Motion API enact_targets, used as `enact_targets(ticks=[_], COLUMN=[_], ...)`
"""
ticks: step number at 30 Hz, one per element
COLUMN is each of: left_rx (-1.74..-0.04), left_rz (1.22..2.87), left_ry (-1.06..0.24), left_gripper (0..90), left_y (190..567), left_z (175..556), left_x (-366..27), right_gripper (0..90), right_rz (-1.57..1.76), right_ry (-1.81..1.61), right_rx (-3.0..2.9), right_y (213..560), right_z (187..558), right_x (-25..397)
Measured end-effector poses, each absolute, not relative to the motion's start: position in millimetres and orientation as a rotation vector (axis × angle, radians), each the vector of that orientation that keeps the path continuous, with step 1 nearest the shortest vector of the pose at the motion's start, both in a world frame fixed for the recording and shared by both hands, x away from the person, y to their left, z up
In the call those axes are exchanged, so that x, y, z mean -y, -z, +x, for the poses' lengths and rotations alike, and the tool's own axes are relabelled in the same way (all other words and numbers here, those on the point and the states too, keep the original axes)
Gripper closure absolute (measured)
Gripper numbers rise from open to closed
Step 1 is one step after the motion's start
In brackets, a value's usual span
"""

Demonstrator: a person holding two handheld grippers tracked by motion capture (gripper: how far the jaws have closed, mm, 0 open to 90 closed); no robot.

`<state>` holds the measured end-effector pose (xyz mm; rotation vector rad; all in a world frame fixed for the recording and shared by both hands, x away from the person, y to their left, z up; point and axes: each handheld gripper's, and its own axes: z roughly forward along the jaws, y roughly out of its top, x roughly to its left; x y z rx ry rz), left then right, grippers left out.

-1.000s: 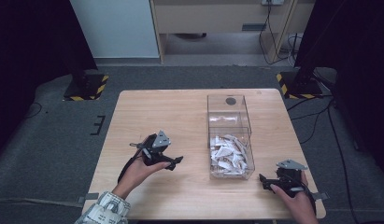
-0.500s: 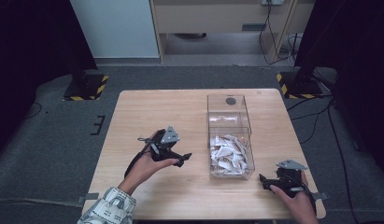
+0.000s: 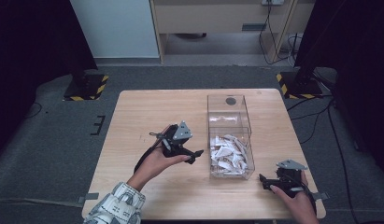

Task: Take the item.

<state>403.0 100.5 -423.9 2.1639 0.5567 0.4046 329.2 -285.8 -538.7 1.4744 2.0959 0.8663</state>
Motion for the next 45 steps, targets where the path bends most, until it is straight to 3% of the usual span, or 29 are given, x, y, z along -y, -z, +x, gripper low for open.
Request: enact_targets(ticks=[22, 45], left_rx=[-0.499, -0.433], left_rz=[2.165, 2.172], left_ry=[-0.396, -0.338], left_gripper=[11.1, 29.6], left_y=[410.3, 407.2], left_z=[404.4, 397.2], left_x=[-70.8, -38.0], right_gripper=[0.7, 0.7], right_rz=[1.478, 1.471], right_ry=[-0.868, -0.867], right_rx=[-2.095, -2.098], right_y=[538.7, 538.7], right_z=[328.9, 328.7], right_x=[285.7, 286.0])
